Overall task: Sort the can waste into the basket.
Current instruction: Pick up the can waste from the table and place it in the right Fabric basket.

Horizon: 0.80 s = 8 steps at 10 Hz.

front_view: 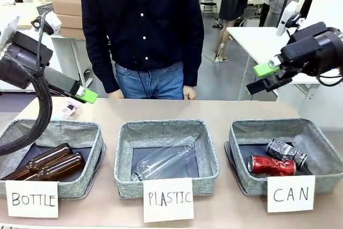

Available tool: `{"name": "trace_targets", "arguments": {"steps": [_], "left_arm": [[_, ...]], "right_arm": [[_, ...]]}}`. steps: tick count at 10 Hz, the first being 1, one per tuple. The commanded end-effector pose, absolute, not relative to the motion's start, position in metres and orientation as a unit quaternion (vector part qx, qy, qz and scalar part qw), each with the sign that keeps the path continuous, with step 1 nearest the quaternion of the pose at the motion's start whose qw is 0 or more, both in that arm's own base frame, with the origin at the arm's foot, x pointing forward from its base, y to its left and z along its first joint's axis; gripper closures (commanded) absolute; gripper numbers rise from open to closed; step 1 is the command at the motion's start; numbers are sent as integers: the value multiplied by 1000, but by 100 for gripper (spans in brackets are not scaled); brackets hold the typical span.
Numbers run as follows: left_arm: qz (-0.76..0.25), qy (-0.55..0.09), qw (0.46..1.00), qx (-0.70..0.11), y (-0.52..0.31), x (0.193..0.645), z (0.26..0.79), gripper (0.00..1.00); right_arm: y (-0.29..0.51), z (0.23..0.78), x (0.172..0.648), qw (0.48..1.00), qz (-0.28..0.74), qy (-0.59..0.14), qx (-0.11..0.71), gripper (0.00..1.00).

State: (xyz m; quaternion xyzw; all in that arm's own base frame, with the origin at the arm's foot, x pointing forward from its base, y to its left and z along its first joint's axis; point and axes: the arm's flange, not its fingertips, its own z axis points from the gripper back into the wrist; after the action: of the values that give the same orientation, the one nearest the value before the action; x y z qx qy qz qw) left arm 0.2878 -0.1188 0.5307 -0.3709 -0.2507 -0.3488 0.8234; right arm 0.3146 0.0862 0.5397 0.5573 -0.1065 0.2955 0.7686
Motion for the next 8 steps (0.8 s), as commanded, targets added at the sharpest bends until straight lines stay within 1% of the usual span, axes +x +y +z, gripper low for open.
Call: {"name": "trace_targets", "arguments": {"steps": [1,8], "left_arm": [[-346,-257,820,-377,-118,290,532,0],[-346,-257,820,-377,-118,290,532,0]], "right_arm": [[84,540,317,765,308,-111,554,0],[84,540,317,765,308,-111,554,0]]}}
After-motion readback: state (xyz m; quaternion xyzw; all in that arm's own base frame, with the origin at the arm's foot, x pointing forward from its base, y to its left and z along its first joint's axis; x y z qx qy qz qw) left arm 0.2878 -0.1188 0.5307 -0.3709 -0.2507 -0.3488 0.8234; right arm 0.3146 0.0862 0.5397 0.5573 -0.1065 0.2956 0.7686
